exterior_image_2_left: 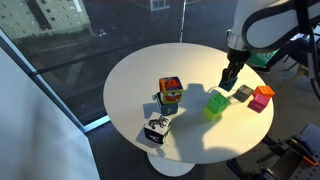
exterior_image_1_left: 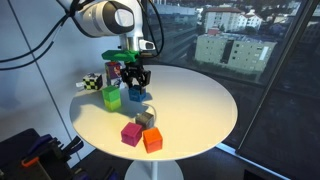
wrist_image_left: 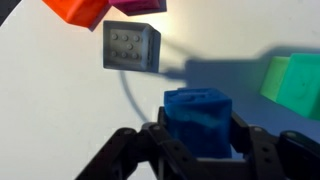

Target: Pick up the blue block and stack it on top of the green block

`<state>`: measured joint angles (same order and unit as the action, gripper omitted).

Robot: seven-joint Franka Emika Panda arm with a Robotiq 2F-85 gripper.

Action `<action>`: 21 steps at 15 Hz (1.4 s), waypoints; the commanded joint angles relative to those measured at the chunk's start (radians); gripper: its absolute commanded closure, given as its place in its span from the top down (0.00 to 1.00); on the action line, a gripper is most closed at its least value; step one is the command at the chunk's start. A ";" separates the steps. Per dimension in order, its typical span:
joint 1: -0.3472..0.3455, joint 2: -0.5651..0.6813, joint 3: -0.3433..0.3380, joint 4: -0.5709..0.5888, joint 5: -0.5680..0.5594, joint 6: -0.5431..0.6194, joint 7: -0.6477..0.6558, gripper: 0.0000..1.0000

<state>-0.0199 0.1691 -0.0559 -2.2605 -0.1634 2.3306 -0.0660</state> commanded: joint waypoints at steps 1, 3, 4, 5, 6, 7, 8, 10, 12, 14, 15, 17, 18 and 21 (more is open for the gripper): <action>0.008 -0.061 0.012 0.011 0.006 -0.090 0.035 0.32; 0.011 -0.083 0.020 0.017 0.014 -0.132 0.039 0.32; 0.012 -0.092 0.023 0.018 0.015 -0.147 0.043 0.32; 0.014 -0.101 0.028 0.019 0.015 -0.161 0.050 0.32; 0.015 -0.107 0.032 0.021 0.016 -0.171 0.055 0.32; 0.016 -0.112 0.037 0.023 0.017 -0.181 0.060 0.32; 0.018 -0.115 0.041 0.025 0.021 -0.188 0.065 0.32; 0.024 -0.122 0.050 0.027 0.036 -0.197 0.073 0.32; 0.031 -0.120 0.058 0.031 0.058 -0.202 0.081 0.32; 0.035 -0.120 0.064 0.031 0.078 -0.199 0.091 0.32; 0.037 -0.121 0.067 0.029 0.092 -0.194 0.091 0.32; 0.039 -0.124 0.071 0.029 0.113 -0.192 0.091 0.32; 0.040 -0.130 0.072 0.027 0.121 -0.194 0.087 0.32; 0.038 -0.109 0.070 0.014 0.101 -0.169 0.074 0.57</action>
<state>0.0187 0.0600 0.0130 -2.2486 -0.0624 2.1644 0.0078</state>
